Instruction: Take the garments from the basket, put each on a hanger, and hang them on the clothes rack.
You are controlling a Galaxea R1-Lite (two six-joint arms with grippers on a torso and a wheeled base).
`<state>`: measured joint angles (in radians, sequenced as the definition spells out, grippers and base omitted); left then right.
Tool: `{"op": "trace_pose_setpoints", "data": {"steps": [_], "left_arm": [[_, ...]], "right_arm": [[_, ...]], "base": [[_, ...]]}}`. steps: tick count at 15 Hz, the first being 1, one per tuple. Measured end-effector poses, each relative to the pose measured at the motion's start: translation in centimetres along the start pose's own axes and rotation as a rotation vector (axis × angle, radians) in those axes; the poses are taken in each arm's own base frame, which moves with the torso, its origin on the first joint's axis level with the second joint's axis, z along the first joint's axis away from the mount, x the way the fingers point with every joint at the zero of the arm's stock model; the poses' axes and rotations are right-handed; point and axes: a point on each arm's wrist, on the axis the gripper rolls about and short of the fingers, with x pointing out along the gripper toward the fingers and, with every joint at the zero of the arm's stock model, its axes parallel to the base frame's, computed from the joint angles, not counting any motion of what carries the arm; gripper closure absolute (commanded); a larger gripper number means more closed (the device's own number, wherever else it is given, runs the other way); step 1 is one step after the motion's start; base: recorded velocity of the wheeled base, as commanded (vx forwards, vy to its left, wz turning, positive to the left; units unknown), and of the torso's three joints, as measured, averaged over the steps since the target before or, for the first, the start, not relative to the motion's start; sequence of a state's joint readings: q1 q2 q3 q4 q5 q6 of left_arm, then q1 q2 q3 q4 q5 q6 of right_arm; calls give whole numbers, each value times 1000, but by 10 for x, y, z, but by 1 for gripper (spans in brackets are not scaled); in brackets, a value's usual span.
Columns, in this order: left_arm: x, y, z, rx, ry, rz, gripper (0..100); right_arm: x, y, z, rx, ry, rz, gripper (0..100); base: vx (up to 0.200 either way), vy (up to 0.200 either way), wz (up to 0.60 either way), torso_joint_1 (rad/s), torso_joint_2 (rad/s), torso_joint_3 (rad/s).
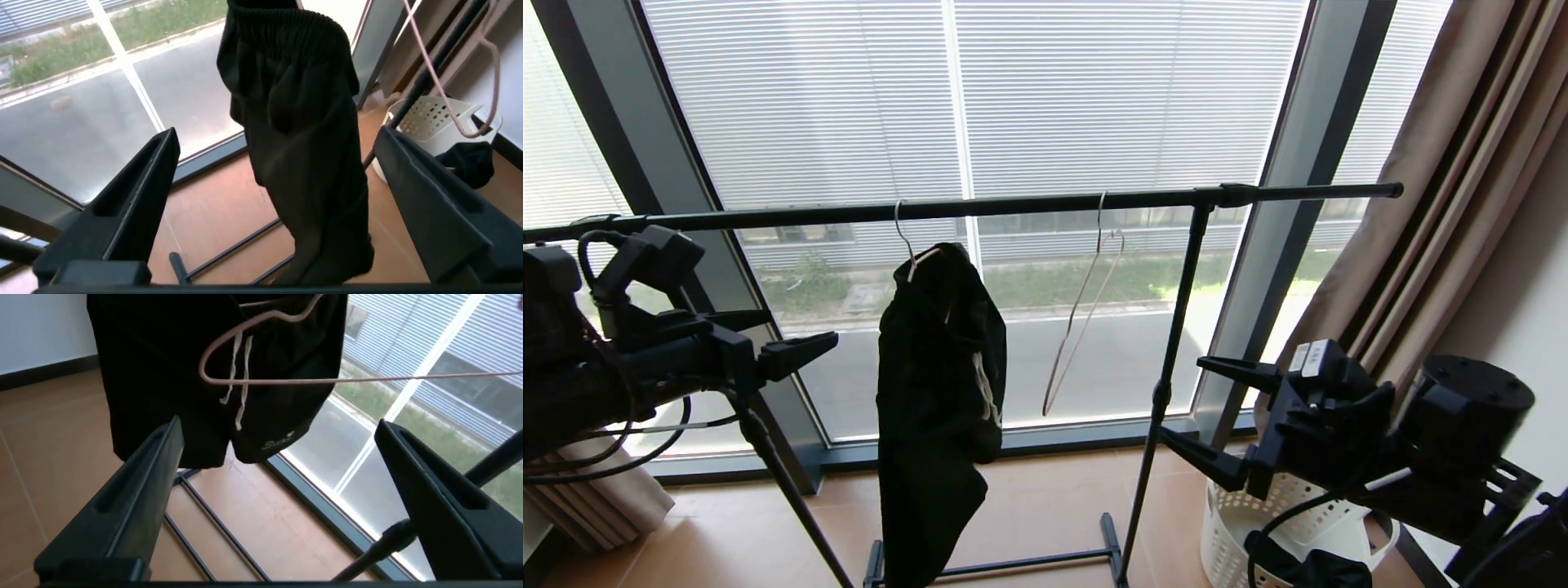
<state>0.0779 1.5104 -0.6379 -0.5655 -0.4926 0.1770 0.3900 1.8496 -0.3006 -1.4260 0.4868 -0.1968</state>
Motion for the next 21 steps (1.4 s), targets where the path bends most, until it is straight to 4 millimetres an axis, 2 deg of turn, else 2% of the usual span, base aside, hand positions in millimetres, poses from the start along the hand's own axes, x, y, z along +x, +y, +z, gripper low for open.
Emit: {"op": "trace_pose_setpoints", "data": {"steps": [4, 8, 11, 13, 17, 21], "left_arm": [[-47, -28, -8, -14, 19, -35, 0], [-96, -58, -20, -11, 16, -62, 0], [-132, -81, -38, -6, 11, -64, 0], [-149, -93, -55, -9, 15, -65, 0], [-167, -109, -92, -9, 12, -57, 0], [-171, -114, -112, -8, 11, -52, 0]], "right_arm": [[-46, 24, 18, -21, -21, -95, 0], [-87, 49, 21, -16, 27, -223, 0], [-114, 69, 22, -15, 104, -317, 0], [-132, 77, 21, -19, 141, -361, 0], [-171, 87, 12, -11, 186, -432, 0], [-212, 102, -10, 18, 233, -552, 0]], "base": [[0, 0, 0, 0, 0, 0], [0, 0, 0, 0, 0, 0], [0, 0, 0, 0, 0, 0], [0, 0, 0, 0, 0, 0], [0, 0, 0, 0, 0, 0], [0, 0, 0, 0, 0, 0]]}}
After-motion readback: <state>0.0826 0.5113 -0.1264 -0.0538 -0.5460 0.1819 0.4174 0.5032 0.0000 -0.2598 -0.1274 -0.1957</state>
